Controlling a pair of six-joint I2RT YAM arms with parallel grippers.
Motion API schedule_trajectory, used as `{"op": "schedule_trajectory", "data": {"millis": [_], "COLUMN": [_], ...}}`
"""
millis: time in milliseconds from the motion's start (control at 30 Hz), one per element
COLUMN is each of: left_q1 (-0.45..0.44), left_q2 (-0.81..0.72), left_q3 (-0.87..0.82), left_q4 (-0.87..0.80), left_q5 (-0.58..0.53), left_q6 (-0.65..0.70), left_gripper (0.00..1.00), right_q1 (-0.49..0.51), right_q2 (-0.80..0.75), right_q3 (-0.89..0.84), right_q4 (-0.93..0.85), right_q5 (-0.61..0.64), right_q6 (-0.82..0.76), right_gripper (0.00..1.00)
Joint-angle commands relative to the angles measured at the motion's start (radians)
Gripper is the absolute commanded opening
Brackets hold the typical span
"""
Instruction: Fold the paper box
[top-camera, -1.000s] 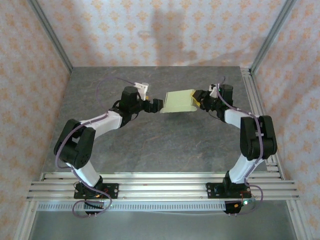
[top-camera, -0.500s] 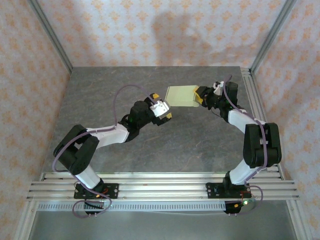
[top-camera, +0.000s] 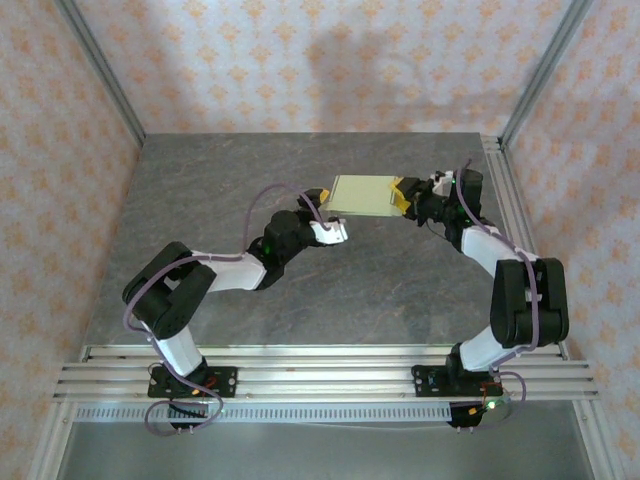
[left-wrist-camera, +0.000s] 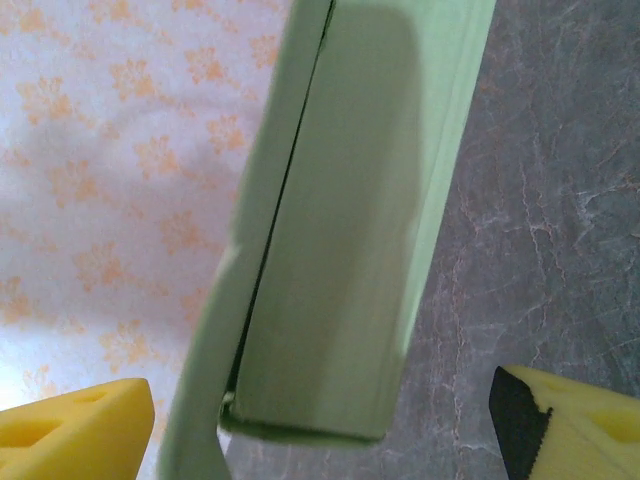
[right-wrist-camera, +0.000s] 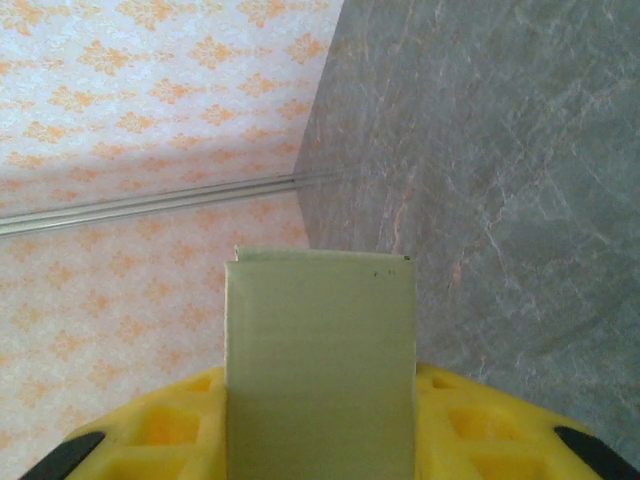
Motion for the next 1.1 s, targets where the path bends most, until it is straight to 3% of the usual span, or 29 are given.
{"op": "schedule_trajectory", "data": {"millis": [0, 200, 333, 833, 1067], "left_q1": [-0.003, -0.002, -0.001, -0.002, -0.002], "left_q2": [0.001, -0.028, -0.020, -0.046, -0.059], "left_q3": [-0.001, 0.012, 0.009, 0.025, 0.031], "left_q4": [0.096, -0.020, -0.026, -0.107, -0.193], "left_q5": [0.001, 0.040, 0.029, 0.072, 0.091], "left_q6": [0.071, 0.075, 0.094, 0.105, 0.096], "left_gripper": [0.88, 0.79, 0.75, 0.44, 0.41], "right_q1": [-0.004, -0.005, -0.006, -0.006, -0.005], "right_q2": [-0.049, -0.095, -0.105, -0.115, -0.116], "right_q3": [-0.012, 0.006, 0.009, 0.020, 0.026], "right_q4": [-0.011, -0.173, -0.194, -0.253, -0.248], "right_q5": [-0.051, -0.055, -0.070, -0.069, -0.056], "right_q6": [0.028, -0.053, -0.055, -0.086, -0.079], "right_gripper": [0.35, 0.35, 0.36, 0.36, 0.45]}}
